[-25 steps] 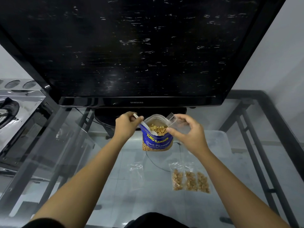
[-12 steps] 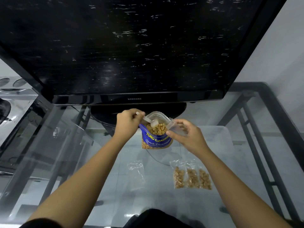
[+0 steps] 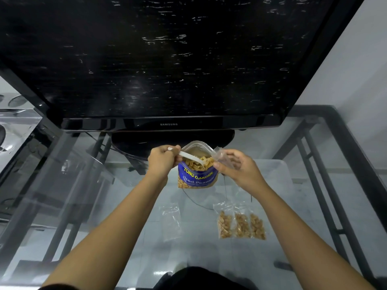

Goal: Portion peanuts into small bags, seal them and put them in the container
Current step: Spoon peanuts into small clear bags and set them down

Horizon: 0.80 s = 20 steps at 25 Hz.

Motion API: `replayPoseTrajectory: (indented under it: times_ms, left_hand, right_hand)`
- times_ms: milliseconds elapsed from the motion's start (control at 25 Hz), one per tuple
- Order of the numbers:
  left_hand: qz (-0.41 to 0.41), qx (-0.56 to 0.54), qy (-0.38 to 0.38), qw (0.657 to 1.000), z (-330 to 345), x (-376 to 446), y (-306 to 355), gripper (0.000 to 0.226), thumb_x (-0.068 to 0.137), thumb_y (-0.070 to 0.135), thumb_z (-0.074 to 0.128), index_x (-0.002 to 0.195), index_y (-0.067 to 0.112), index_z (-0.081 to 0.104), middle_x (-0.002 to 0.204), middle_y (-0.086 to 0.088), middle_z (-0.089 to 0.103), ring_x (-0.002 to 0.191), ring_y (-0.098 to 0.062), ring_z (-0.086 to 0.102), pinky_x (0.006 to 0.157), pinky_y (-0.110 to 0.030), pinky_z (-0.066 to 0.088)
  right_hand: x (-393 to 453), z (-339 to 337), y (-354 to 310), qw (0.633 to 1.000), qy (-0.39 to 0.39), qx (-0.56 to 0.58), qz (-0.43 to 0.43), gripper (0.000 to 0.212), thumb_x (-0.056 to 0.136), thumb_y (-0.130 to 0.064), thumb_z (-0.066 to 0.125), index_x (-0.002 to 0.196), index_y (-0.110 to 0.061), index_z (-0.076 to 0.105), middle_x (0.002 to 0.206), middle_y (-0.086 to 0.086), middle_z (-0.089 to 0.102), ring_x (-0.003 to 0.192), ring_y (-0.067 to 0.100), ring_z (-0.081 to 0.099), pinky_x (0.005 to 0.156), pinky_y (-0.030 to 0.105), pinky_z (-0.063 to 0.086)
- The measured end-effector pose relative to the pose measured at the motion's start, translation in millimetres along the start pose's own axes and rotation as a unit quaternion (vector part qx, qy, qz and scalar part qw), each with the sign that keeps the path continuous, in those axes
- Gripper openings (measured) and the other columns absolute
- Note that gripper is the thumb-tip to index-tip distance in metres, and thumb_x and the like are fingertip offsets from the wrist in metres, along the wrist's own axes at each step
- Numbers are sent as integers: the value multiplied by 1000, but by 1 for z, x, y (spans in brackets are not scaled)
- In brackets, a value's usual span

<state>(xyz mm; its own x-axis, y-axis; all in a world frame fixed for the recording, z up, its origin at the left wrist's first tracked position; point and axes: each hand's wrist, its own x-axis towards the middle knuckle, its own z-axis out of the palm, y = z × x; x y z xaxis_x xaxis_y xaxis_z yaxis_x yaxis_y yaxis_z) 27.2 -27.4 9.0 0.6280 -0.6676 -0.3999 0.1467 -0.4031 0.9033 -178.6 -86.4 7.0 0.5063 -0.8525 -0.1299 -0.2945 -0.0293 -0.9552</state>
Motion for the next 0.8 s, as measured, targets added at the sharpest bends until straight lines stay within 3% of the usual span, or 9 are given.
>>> replayPoseTrajectory:
  times_ms: [240, 440, 640, 800]
  left_hand:
    - [-20, -21, 20, 999, -23, 14, 8, 20, 92, 17, 55, 73, 11, 59, 58, -2, 52, 48, -9, 45, 39, -14, 38]
    - [-6, -36, 27, 999, -34, 26, 22, 22, 90, 15, 56, 68, 13, 58, 58, -2, 51, 51, -11, 45, 47, -19, 39]
    - [25, -42, 10, 999, -39, 28, 47, 14, 90, 16, 55, 81, 8, 62, 62, -2, 52, 54, -9, 47, 53, -20, 40]
    - [67, 20, 1, 998, -32, 22, 64, 16, 89, 20, 57, 88, 7, 67, 64, -1, 57, 58, -9, 53, 55, -18, 44]
  right_hand:
    - [7, -7, -11, 990, 49, -124, -40, 44, 67, -38, 79, 105, -26, 61, 95, -15, 60, 88, 1, 56, 68, 7, 44]
    - [24, -1, -14, 951, 21, -292, -95, 50, 67, -44, 77, 110, -24, 59, 103, -8, 61, 89, 9, 54, 70, 21, 41]
    - [31, 11, -16, 947, 10, -303, -107, 55, 68, -46, 76, 113, -21, 58, 109, -3, 63, 97, 15, 58, 78, 29, 47]
    - [28, 22, -17, 968, 22, -226, -103, 50, 67, -44, 78, 108, -23, 59, 106, -5, 64, 97, 11, 58, 80, 30, 51]
